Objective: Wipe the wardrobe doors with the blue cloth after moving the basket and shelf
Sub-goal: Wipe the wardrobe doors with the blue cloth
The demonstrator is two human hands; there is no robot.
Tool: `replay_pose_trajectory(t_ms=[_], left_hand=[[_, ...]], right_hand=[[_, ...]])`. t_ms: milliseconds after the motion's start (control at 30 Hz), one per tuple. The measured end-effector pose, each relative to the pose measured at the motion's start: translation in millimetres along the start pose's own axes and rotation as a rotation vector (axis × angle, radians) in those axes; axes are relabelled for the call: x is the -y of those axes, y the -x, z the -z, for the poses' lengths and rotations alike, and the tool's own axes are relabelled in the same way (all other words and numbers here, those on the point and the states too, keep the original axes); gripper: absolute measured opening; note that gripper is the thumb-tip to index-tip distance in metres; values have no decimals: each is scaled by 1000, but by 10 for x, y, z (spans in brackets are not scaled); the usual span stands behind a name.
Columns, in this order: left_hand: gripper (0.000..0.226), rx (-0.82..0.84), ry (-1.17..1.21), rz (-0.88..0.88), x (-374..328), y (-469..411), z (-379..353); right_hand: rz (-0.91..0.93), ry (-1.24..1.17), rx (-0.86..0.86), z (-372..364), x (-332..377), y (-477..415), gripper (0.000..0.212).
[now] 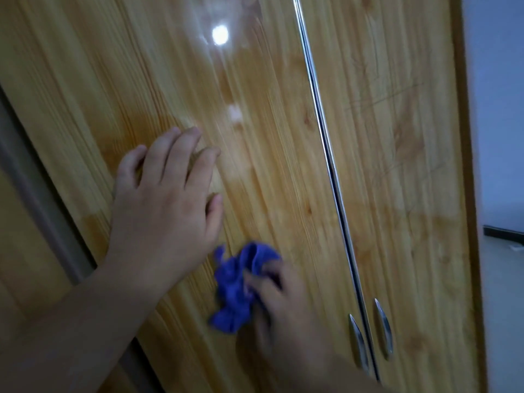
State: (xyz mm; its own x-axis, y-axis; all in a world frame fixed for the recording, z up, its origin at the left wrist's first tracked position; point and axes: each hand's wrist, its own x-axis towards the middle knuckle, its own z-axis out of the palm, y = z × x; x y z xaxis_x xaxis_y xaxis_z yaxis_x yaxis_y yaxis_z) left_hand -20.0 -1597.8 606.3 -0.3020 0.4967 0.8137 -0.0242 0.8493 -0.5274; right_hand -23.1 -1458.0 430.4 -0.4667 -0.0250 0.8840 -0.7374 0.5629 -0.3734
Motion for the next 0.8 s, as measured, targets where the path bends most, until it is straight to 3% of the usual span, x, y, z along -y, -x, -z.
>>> replay_pose_trajectory(t_ms=[133,200,267,333,400,533,667,800], left_hand=[[55,2,10,3,-10,-2,16],[54,-7,13,4,-5,-2,20],[54,-15,13,-5,6,-3,13],[54,-21,10,-3,10,-4,-3],[55,-27,6,4,-5,3,-17],[57,-39,17,15,-6,5,-41],[57,-44,31,19,-8,2,-51],[56,-40,42,21,-6,9,-62]], right_hand=[[68,121,198,-182,-87,333,18],[159,229,160,-73,-133,205,23],[118,199,220,81,-200,-67,18],[183,312,64,197,-357,-361,23],[184,285,9,427,-348,-722,14],[311,430,-134,884,-279,-1567,25],[258,484,-268,1298,-173,-2300,35],[170,431,-318,1277,-246,-2256,33]])
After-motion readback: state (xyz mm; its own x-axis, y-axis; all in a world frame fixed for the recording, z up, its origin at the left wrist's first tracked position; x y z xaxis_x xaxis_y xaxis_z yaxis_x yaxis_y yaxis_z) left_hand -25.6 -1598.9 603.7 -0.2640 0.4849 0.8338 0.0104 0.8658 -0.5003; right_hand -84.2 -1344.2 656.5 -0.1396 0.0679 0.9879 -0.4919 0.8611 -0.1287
